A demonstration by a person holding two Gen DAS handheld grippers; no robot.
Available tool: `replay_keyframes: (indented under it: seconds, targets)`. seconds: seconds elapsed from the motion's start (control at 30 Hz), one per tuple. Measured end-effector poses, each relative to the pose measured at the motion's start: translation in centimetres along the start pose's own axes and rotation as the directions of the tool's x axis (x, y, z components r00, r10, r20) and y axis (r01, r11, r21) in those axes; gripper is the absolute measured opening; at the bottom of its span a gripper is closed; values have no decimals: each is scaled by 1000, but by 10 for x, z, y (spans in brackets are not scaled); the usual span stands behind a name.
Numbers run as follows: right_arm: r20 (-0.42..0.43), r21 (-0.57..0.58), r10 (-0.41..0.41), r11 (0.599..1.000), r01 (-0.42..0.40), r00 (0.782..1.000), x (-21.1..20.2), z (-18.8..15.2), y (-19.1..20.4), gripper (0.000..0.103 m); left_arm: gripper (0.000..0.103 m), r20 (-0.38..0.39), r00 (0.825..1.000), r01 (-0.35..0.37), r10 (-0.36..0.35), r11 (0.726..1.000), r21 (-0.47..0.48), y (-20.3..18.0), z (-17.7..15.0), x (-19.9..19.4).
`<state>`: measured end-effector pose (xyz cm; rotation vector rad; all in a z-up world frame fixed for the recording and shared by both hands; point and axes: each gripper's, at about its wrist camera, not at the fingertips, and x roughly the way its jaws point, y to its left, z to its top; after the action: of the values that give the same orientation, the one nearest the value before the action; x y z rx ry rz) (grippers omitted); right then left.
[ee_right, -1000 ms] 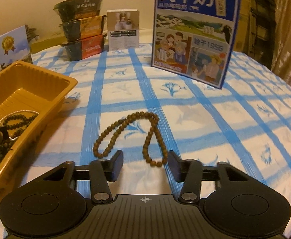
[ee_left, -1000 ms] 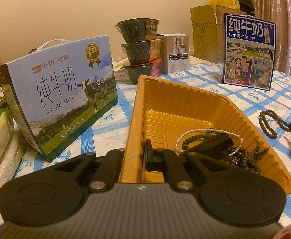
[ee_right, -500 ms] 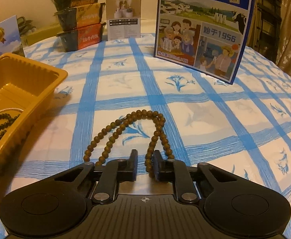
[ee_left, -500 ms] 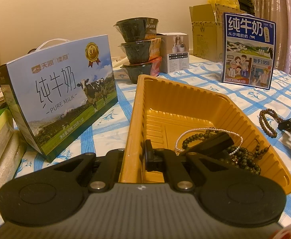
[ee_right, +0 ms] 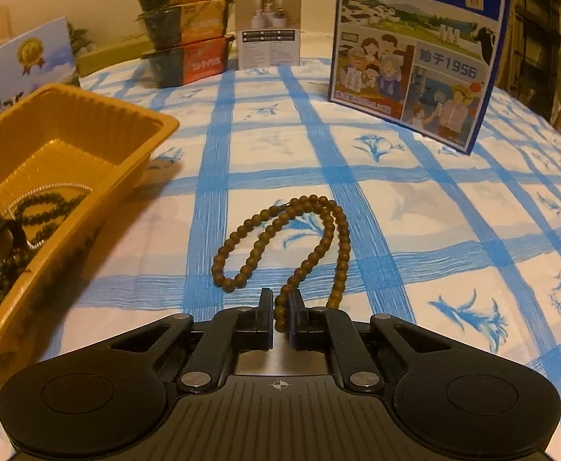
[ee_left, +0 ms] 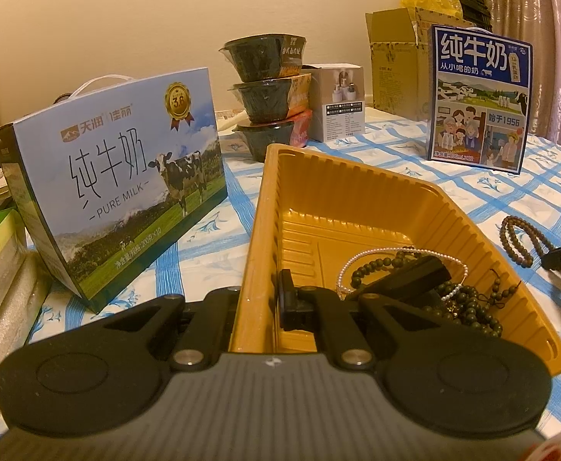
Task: Organize jewelry
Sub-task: 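Lift the brown bracelet high with the right tool and carry it over the tray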
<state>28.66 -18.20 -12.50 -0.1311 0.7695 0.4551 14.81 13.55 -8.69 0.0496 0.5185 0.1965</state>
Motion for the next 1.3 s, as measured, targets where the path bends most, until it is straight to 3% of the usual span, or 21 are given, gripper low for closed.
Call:
replay_keyframes:
  seconds: [0.43,0.53,0.67,0.8,1.0,1.3]
  targets:
    - [17,5,-21,1000,21,1000,5,2,1,9,6,0,1000,1,-1,1000,-1,1,0,0]
    - [9,41,8,999,-8,1000,0,4,-4,7,6,0,1000,1,-1,1000,0,1,0,0]
    - [64,111,74,991,-80,995,-26,15,-15,6,6,0,1000,1,-1,1000,0,2,0,0]
    - [176,153,121,977,-149,977,-68,41,-23,6,6,1,1000,1,-1,1000,0,1,1,0]
    - [324,119,163,970,-211,932,-127,82,-19,6,6,3,1000,1,-1,1000,-6,1,1,0]
    - [397,42,263,952,-304,879,-179,116,12,6,6,6,1000,3,-3,1000,-25,3,1,1]
